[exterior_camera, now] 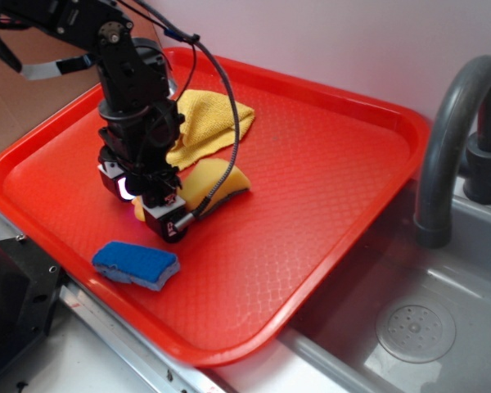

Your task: Grab the yellow duck.

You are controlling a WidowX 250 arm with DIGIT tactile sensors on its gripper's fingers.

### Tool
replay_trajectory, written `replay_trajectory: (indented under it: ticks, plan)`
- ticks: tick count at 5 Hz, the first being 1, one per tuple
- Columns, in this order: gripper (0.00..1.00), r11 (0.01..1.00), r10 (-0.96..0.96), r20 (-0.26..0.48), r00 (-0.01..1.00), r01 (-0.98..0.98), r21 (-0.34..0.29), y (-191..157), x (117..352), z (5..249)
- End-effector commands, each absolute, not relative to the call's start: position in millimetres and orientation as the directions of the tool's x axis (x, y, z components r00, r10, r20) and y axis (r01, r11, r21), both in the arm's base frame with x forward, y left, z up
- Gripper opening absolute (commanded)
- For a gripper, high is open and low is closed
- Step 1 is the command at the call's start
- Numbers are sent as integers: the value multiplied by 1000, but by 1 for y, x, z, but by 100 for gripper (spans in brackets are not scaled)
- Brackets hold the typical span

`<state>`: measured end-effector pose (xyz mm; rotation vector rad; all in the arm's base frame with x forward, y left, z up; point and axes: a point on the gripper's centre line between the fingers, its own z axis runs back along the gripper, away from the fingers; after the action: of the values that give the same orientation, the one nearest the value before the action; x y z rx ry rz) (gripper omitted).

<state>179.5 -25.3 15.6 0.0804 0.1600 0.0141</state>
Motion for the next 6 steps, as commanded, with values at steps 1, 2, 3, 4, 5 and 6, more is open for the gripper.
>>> replay_trajectory:
  ticks: [1, 2, 3, 4, 5, 6]
  plan:
    - [0, 999, 18, -159, 987, -13, 37, -22, 180, 8]
    - [0, 1000, -8, -156, 988, 6, -12, -26, 180, 12]
    - [0, 1000, -7, -102, 995, 10, 23, -34, 185, 50]
    - [0, 998, 49, 15, 999, -49, 33, -30, 195, 100]
    - [0, 993, 116, 116, 987, -118, 15, -29, 207, 151]
    - [0, 991, 137, 188, 973, -134, -29, -31, 198, 202]
